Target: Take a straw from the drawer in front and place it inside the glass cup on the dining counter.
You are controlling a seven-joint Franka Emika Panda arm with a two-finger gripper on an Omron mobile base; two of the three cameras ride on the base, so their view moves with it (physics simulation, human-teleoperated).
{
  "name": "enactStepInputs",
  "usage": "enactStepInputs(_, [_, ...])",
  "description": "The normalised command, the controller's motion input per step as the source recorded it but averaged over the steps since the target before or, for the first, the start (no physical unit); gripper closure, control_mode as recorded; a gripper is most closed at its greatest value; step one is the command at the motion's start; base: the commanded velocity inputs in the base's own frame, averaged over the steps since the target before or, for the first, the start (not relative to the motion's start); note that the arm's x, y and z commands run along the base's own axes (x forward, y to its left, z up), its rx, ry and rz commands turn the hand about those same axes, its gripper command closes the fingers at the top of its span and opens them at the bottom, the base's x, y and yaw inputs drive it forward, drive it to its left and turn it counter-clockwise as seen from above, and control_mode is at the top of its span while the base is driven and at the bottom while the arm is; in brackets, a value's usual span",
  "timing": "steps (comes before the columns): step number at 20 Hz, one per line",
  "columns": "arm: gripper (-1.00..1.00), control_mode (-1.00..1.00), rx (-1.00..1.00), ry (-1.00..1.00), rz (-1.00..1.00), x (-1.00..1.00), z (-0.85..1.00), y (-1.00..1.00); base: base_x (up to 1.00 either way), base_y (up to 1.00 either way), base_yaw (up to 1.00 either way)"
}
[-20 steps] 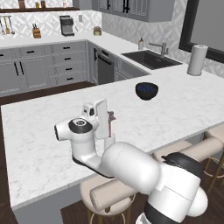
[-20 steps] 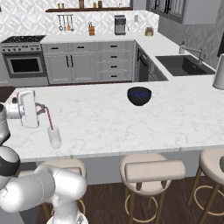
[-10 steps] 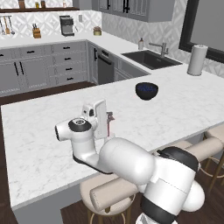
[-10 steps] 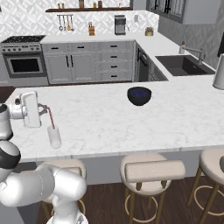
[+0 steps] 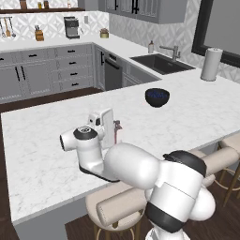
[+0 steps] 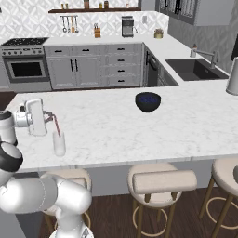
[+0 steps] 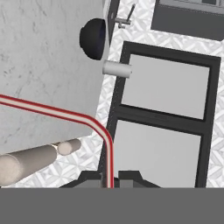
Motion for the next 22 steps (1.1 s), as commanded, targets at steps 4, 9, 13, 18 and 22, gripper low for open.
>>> enactStepInputs(4, [1.0,-1.0,0.0,0.0,0.0,-0.05,-0.15,0.06,0.0,0.0,0.0])
enactStepInputs(9, [1.0,-1.0,0.0,0.0,0.0,-0.1,-0.22,0.02,0.0,0.0,0.0])
enactStepInputs(13, [1.0,-1.0,0.0,0.0,0.0,-0.04,-0.28,0.0,0.0,0.0,0.0])
enactStepInputs(18, [-1.0,-1.0,0.02,0.0,0.0,0.0,-0.28,0.0,0.0,0.0,0.0])
enactStepInputs(22, [-1.0,-1.0,0.05,0.0,0.0,-0.02,-0.11,0.0,0.0,0.0,0.0])
